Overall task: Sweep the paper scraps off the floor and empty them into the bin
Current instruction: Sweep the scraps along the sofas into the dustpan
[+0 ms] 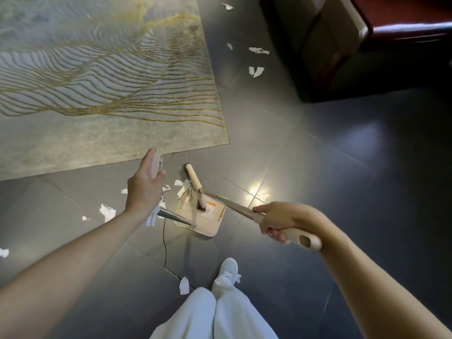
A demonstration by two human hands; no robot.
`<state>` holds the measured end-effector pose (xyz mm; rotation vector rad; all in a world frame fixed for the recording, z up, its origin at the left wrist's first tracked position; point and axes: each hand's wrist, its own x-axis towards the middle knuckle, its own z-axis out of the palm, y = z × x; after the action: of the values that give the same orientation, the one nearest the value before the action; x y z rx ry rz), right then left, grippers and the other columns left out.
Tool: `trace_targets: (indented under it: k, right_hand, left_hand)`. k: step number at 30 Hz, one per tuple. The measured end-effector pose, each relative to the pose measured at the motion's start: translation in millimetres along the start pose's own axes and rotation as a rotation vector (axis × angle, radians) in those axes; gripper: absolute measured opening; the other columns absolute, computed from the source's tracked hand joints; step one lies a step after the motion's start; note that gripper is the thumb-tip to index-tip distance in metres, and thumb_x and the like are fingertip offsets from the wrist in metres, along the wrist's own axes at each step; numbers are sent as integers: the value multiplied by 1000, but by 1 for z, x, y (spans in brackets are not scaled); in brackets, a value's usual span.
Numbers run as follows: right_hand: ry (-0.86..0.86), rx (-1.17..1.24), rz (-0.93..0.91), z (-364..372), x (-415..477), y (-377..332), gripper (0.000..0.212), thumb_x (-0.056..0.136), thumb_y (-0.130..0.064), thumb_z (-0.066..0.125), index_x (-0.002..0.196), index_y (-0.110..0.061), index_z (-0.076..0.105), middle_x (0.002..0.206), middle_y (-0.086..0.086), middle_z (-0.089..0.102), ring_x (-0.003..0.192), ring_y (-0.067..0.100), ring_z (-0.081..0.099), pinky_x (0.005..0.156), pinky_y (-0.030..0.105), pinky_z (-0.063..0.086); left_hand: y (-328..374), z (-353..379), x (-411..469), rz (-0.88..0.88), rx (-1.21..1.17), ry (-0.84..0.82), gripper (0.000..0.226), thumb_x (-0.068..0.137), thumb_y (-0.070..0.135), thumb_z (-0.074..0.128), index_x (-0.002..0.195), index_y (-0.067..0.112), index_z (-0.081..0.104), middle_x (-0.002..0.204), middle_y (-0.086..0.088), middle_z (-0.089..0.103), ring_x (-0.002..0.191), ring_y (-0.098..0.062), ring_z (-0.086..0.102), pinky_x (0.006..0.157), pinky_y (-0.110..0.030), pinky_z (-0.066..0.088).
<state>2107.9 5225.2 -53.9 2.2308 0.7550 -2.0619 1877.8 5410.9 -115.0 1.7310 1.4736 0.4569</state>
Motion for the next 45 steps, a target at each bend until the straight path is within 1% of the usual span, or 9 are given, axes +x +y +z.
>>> trace_targets:
  k: [7, 13, 16, 20, 28, 30, 32, 37, 45]
  right_hand:
    - [157, -49, -69, 22, 1, -23, 54, 82, -1, 46, 134, -16, 45, 46, 2, 51, 35, 16, 46, 48, 24, 44]
    - [263, -196, -66, 89, 32, -36, 56, 82, -5, 48, 137, -14, 44, 61, 2, 61, 47, 13, 56, 48, 20, 44]
    - [187, -74, -48, 132, 31, -34, 66, 84, -7, 51, 145, -23, 33, 71, 3, 62, 48, 11, 55, 49, 22, 49]
    - [202, 47, -12, 186, 6, -28, 61, 78, -4, 53, 136, -23, 47, 76, 8, 61, 53, 15, 54, 53, 28, 50]
    - [346, 510, -5, 282, -67, -22, 57, 85, 1, 47, 135, -28, 48, 39, -5, 48, 31, 7, 40, 36, 16, 36]
    - [398, 571, 0, 309, -79, -24, 55, 87, 1, 47, 133, -27, 47, 45, -1, 49, 32, 7, 41, 36, 17, 37]
    - [436, 637, 4, 339, -84, -24, 54, 88, 2, 46, 135, -26, 46, 56, 5, 47, 35, 7, 41, 37, 17, 38]
    - [543, 581, 28, 421, -87, -13, 56, 89, 0, 47, 139, -23, 43, 67, 8, 54, 42, 9, 46, 39, 20, 42]
    - [570, 412, 237, 567, -73, 25, 21, 82, -2, 42, 96, 0, 58, 61, 11, 60, 49, 22, 54, 52, 31, 46]
  left_hand:
    - [-18, -21, -17, 25, 40, -23, 52, 97, 22, 53, 140, 46, 37, 107, -7, 65, 81, -35, 62, 75, -41, 53]
    - [-48, -44, -25, 43, -4, -15, 53, 97, 20, 53, 142, 42, 38, 129, -2, 59, 98, -39, 62, 85, -47, 54]
    - [-61, -56, -25, 78, -14, -26, 53, 97, 19, 54, 143, 39, 38, 135, 2, 55, 99, -40, 62, 86, -47, 54]
    - [-75, -72, -36, 176, 9, -126, 54, 97, 21, 54, 146, 36, 36, 144, -1, 49, 117, -39, 56, 95, -40, 50]
    - [-119, -143, -90, 333, 26, -284, 53, 97, 26, 53, 146, 38, 35, 150, 5, 41, 119, -31, 56, 95, -46, 51]
    - [-131, -165, -103, 370, 34, -286, 52, 97, 27, 53, 145, 39, 36, 146, 4, 46, 111, -28, 60, 85, -37, 54]
    - [-145, -186, -116, 403, 42, -283, 51, 97, 28, 54, 143, 42, 37, 133, 2, 56, 84, -21, 63, 69, -24, 49]
    - [-188, -241, -152, 415, 78, -304, 51, 95, 29, 56, 139, 49, 39, 116, 15, 57, 80, -18, 59, 78, -27, 44]
    - [-269, -326, -216, 391, 78, -356, 52, 93, 23, 61, 137, 46, 45, 136, 23, 47, 103, -5, 62, 85, -26, 46]
